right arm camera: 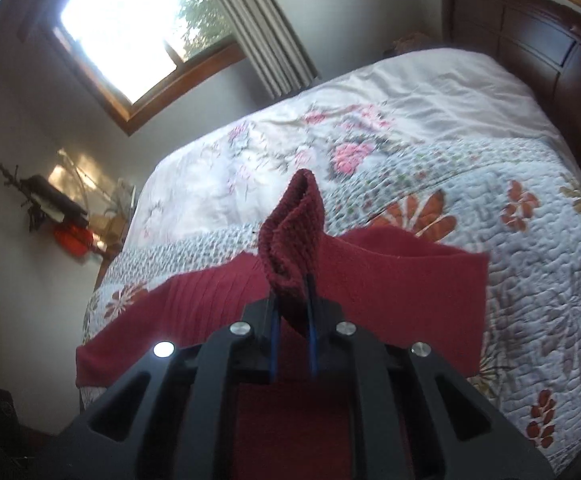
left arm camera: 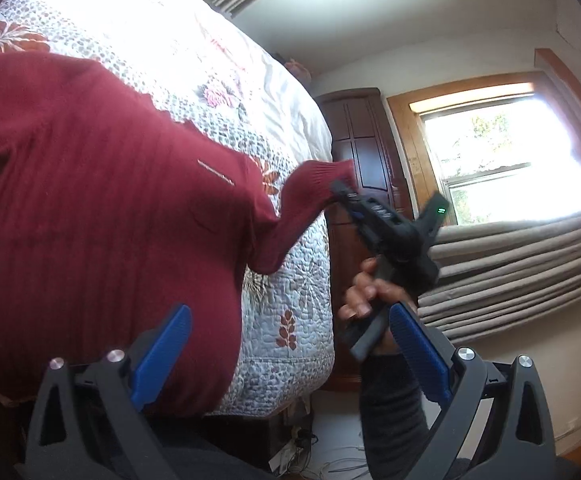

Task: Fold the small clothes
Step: 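Carry the cuff across the sweater body with the right tool and release, then grasp the other sleeve cuff with the left tool and lift it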

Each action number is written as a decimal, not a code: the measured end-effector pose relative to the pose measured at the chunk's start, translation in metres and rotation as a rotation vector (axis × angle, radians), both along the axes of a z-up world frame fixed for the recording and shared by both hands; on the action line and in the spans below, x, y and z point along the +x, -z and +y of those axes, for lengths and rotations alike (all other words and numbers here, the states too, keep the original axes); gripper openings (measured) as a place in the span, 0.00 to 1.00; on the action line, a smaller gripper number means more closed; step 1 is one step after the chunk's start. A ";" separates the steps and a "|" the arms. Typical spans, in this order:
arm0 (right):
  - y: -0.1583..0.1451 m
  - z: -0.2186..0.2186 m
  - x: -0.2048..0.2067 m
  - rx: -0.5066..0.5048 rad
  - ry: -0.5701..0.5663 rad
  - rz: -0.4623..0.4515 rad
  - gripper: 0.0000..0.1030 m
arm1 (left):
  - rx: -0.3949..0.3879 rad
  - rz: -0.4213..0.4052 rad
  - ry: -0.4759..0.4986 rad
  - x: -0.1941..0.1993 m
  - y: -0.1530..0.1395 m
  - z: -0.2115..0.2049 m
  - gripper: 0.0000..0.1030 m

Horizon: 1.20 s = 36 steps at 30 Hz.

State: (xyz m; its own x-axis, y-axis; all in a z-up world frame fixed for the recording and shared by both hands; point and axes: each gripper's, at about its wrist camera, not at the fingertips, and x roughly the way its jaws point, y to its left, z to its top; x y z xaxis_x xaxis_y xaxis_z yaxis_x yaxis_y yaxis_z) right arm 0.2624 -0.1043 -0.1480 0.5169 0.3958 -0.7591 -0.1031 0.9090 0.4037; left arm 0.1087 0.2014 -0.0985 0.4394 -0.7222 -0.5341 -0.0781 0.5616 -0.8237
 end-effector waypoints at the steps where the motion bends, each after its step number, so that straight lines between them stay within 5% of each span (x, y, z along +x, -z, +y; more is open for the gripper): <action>1: 0.012 0.022 0.000 -0.012 -0.022 0.021 0.10 | 0.003 -0.002 -0.021 0.004 0.002 0.006 0.96; 6: 0.081 0.100 0.006 -0.085 -0.080 0.138 0.10 | -0.011 0.026 -0.066 0.024 0.022 0.025 0.96; 9: 0.106 0.126 0.001 -0.133 -0.115 0.174 0.17 | 0.077 0.049 -0.046 0.045 0.036 0.031 0.96; 13: 0.093 0.124 -0.021 -0.136 -0.119 0.129 0.45 | 0.013 0.107 -0.019 0.083 0.066 0.036 0.96; 18: 0.070 0.078 -0.069 -0.103 -0.056 0.127 0.51 | -0.174 0.252 -0.009 0.137 0.119 0.030 0.96; 20: 0.068 0.055 -0.096 -0.095 -0.018 0.138 0.51 | -0.193 0.292 0.012 0.154 0.136 0.020 0.96; 25: 0.065 0.004 -0.156 -0.055 0.127 0.172 0.54 | 0.019 0.354 0.083 0.181 0.160 -0.009 0.96; 30: 0.070 -0.018 -0.196 0.014 0.246 0.205 0.55 | 0.099 0.400 0.077 0.190 0.176 -0.018 0.92; 32: 0.073 -0.017 -0.203 0.035 0.259 0.212 0.55 | 0.155 0.376 0.082 0.195 0.170 -0.021 0.80; 34: 0.075 -0.015 -0.206 0.066 0.262 0.227 0.55 | 0.191 0.397 0.101 0.198 0.170 -0.022 0.36; 36: 0.075 -0.008 -0.209 0.081 0.250 0.226 0.55 | 0.207 0.429 0.117 0.202 0.171 -0.021 0.22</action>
